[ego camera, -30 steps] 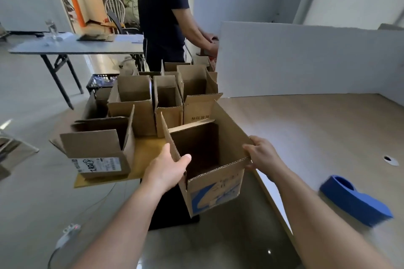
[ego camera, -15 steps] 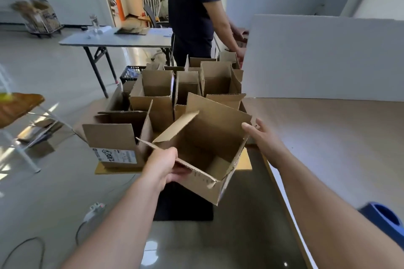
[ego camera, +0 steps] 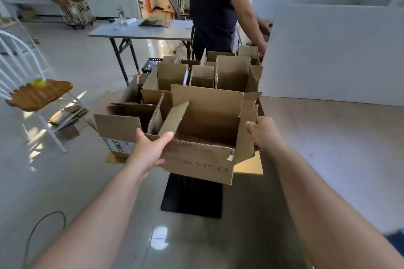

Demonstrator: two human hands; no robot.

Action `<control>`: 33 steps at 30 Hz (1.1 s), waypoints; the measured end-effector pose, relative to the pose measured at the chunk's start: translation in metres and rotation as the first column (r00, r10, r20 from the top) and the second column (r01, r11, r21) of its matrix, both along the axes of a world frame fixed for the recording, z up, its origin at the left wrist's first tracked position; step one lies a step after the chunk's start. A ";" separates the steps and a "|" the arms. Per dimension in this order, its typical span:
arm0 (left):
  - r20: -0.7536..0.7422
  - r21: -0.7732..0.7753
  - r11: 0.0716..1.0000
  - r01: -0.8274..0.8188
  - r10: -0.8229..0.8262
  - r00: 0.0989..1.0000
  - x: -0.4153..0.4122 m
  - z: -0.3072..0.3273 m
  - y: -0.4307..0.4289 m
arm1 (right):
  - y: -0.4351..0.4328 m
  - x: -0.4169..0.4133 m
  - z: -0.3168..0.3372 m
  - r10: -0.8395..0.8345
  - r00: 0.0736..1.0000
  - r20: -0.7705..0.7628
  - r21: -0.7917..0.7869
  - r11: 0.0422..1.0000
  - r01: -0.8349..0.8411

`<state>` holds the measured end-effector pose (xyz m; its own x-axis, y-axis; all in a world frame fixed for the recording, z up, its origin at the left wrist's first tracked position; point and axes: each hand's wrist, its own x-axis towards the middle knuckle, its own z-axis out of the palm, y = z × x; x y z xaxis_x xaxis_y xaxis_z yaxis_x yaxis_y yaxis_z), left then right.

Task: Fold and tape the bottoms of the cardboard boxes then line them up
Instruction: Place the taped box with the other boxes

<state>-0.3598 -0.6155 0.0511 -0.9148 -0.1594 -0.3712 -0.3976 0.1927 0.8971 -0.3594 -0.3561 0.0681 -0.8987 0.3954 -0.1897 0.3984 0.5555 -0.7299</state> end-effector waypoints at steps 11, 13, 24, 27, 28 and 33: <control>-0.220 -0.599 0.733 0.322 -0.537 0.814 -0.036 -0.007 -0.048 | -0.016 -0.037 -0.010 -0.098 0.989 -0.115 0.058 0.993 0.105; -0.223 -0.648 0.676 0.351 -0.610 0.761 -0.044 -0.003 -0.055 | -0.017 -0.043 -0.011 -0.116 0.985 -0.130 0.055 0.991 0.124; 0.198 -0.902 -0.106 0.418 -0.962 0.186 -0.112 0.012 -0.051 | -0.018 -0.073 -0.007 -0.098 0.995 0.024 0.173 0.981 0.092; 0.250 -0.906 -0.206 0.370 -0.965 0.076 -0.127 0.013 -0.038 | -0.013 -0.078 -0.010 -0.133 0.990 0.040 0.223 0.967 0.121; 0.256 -0.914 -0.225 0.337 -0.966 0.048 -0.130 0.013 -0.033 | -0.011 -0.079 -0.013 -0.149 0.988 0.029 0.244 0.960 0.138; 0.105 -0.973 -0.103 0.207 -0.995 -0.004 -0.145 0.018 -0.026 | -0.004 -0.081 -0.024 -0.202 0.979 -0.008 0.263 0.945 0.197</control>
<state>-0.5050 -0.6419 0.0686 -0.3927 0.9195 -0.0172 0.9190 0.3917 -0.0441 -0.4400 -0.3599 0.0443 -0.7935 0.6042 -0.0722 0.5331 0.6330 -0.5614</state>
